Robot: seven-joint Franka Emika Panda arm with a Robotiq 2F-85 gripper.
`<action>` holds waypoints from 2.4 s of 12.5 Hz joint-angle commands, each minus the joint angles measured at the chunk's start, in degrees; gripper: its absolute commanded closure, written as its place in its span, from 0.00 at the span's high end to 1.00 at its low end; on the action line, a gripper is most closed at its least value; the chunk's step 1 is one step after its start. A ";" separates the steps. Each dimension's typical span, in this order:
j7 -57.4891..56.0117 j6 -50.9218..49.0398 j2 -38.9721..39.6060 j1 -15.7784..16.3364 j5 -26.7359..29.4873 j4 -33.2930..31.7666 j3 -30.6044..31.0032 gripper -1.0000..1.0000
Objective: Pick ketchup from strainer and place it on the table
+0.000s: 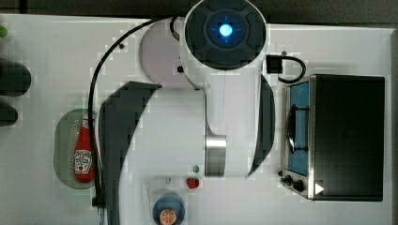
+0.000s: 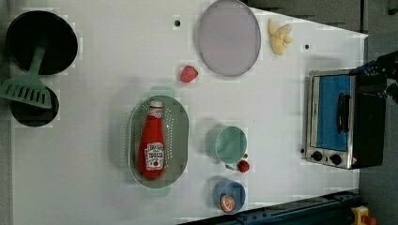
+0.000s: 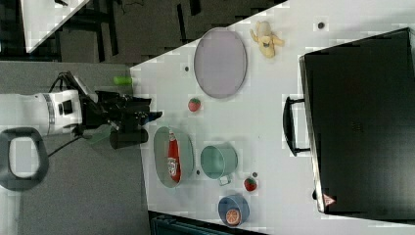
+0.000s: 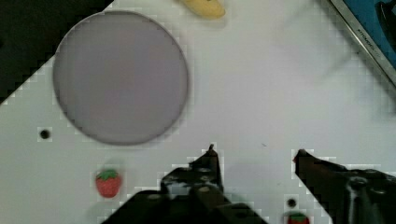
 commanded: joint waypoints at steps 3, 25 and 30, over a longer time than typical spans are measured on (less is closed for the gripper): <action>-2.02 -0.65 -16.39 -7.43 2.28 -15.84 3.65 1.00; 4.87 28.63 10.68 -3.69 -5.37 -21.39 45.94 1.00; 10.87 37.05 21.61 -3.10 -13.22 -23.32 45.60 1.00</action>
